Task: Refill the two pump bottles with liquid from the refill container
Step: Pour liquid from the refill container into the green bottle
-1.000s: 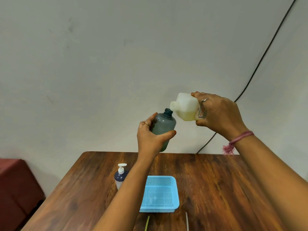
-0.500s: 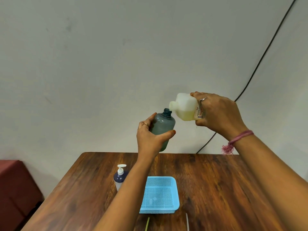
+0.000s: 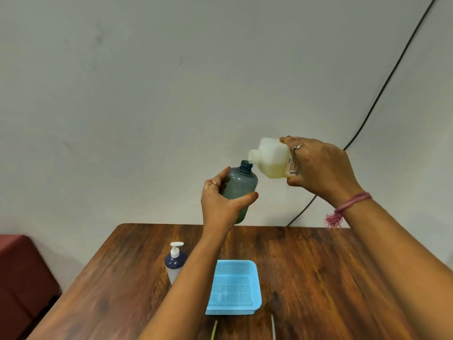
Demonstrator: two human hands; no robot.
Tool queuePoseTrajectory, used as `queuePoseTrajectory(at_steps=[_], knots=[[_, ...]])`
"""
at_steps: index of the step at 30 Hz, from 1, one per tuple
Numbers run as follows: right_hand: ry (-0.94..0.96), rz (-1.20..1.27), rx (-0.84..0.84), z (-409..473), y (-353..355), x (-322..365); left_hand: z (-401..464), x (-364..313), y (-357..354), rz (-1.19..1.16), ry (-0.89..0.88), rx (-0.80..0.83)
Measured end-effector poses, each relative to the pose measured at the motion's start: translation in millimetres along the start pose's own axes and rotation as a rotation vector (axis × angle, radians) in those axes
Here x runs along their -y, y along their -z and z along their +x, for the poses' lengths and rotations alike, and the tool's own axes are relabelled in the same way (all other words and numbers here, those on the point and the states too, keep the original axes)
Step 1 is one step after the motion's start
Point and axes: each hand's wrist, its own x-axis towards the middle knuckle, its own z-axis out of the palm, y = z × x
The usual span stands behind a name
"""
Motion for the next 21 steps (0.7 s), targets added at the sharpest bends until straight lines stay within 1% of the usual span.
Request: queuePoseTrajectory(at_steps=[21], knots=[[0.012,-0.016,0.001,3.1,-3.2,0.6,2.8,7.3,-1.3,0.001,0.005,-0.023]])
